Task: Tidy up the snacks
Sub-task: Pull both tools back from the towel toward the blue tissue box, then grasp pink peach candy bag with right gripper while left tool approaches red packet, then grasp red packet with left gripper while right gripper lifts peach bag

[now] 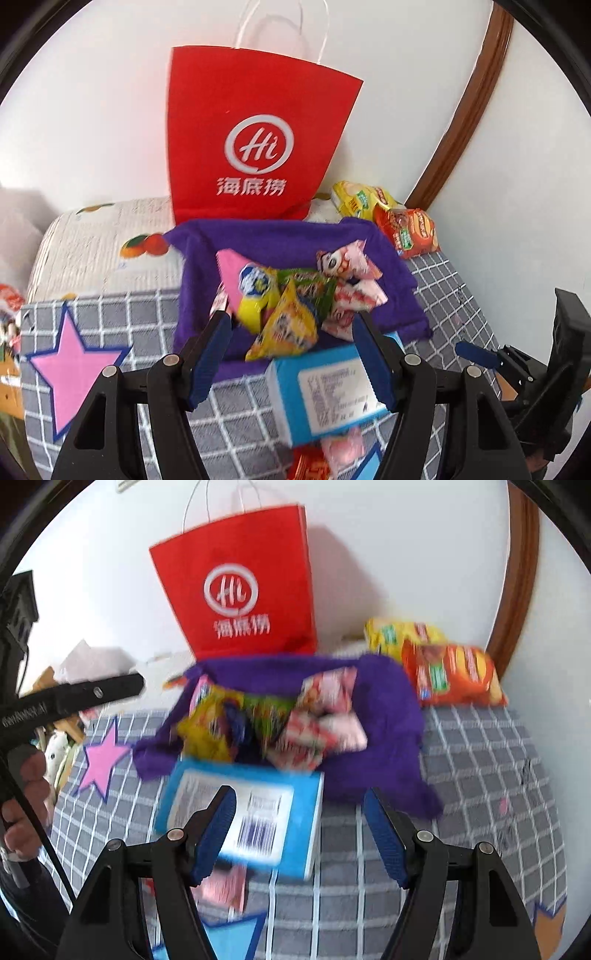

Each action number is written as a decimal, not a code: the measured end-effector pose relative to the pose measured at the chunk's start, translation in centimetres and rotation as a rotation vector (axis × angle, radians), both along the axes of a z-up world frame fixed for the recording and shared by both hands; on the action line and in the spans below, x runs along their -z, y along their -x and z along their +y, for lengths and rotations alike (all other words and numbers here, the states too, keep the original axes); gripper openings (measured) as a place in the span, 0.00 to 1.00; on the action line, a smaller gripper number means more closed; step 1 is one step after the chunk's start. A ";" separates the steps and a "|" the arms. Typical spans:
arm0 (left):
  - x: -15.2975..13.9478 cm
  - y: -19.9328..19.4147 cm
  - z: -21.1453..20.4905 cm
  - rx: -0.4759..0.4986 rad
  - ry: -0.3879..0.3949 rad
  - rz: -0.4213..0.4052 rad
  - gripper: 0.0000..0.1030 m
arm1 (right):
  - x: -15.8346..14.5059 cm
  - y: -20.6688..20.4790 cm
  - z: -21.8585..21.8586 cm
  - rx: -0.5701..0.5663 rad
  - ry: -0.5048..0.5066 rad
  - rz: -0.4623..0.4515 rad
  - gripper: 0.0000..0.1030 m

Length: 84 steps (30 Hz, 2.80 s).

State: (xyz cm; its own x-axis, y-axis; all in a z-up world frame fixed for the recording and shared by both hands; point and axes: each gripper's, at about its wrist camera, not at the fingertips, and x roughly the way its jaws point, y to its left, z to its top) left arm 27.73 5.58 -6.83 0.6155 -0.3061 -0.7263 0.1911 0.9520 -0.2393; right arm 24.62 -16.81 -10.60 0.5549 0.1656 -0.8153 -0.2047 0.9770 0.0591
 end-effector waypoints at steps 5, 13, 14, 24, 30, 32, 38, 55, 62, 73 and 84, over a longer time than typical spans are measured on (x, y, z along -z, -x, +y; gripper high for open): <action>-0.2 2.5 0.5 -0.025 -0.065 0.005 0.64 | 0.6 2.9 0.2 -0.021 0.031 0.052 0.69; -1.6 5.6 2.1 -0.071 -0.074 -0.036 0.64 | 0.6 5.4 0.9 -0.083 -0.022 0.058 0.69; -1.4 5.8 2.1 -0.073 -0.069 -0.033 0.64 | 0.9 5.3 1.2 -0.086 -0.022 0.063 0.69; 3.1 7.4 2.8 -0.086 -0.003 0.022 0.64 | 5.0 5.4 3.9 -0.081 -0.095 0.140 0.70; 4.6 7.9 3.9 -0.085 0.004 0.047 0.64 | 8.7 4.5 4.5 -0.022 -0.132 0.221 0.70; 4.8 8.0 4.2 -0.082 0.008 0.048 0.64 | 9.4 4.2 4.3 0.003 -0.179 0.247 0.70; 5.7 8.1 4.5 -0.065 0.026 0.059 0.64 | 9.7 3.8 5.8 -0.027 -0.232 0.256 0.74; 8.3 9.8 3.3 -0.035 -0.007 0.112 0.64 | 9.8 4.8 5.5 -0.024 -0.141 0.190 0.52; 9.9 10.4 0.6 0.007 -0.046 0.146 0.64 | 8.4 6.2 2.4 -0.012 -0.155 0.158 0.52; 13.6 10.3 -4.1 0.060 -0.135 0.195 0.64 | 6.9 8.0 -3.2 0.059 -0.105 0.078 0.52; 13.7 10.4 -5.5 0.041 -0.246 0.146 0.48 | 7.1 8.2 -5.1 0.066 -0.101 0.074 0.52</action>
State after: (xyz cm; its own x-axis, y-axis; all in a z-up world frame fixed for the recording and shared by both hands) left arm 17.37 0.05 -20.53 0.4898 -0.1318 -0.8618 0.2110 0.9770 -0.0295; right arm 16.38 -21.90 -17.69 0.5059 0.2136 -0.8357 -0.1314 0.9766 0.1700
